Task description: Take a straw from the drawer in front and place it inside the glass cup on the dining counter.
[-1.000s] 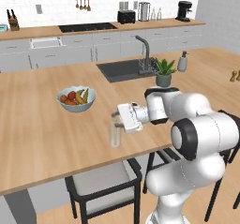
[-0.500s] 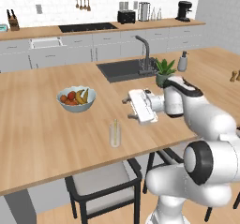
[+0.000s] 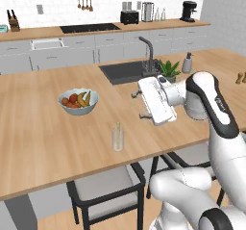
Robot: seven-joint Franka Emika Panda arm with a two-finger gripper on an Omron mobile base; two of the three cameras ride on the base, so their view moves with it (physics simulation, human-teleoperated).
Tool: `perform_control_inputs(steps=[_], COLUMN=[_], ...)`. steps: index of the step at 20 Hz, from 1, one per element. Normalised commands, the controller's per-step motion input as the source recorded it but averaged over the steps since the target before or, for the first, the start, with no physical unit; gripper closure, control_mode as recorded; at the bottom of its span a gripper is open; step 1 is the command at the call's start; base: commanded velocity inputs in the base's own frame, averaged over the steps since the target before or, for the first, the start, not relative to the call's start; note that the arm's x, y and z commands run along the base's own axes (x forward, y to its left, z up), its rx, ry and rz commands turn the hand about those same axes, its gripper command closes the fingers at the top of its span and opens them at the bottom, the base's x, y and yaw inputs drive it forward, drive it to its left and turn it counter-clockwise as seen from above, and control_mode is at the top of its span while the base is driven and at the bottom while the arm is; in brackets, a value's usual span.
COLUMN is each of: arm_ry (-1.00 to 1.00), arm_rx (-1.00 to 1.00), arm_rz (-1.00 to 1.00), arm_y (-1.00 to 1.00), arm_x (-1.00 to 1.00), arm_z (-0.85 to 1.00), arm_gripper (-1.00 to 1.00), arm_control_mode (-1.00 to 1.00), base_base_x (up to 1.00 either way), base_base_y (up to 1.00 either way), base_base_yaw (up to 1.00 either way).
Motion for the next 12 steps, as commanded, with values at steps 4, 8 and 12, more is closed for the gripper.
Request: perform_control_inputs(steps=[4,8,12], arm_ry=[-0.16,-0.08,-0.01], arm_rx=[-0.45,-0.54,-0.61], arm_rz=[-0.06,-0.08,-0.09], arm_y=[0.19,0.20,0.16], arm_x=[-1.00,-0.81,-0.36], arm_z=[0.20,0.00,-0.20], arm_gripper=[-1.00,-1.00,-1.00], arm_control_mode=[-1.00,-1.00,-1.00], base_base_x=[0.00,0.00,0.00], base_base_y=[0.00,0.00,0.00], base_base_yaw=[0.00,0.00,0.00])
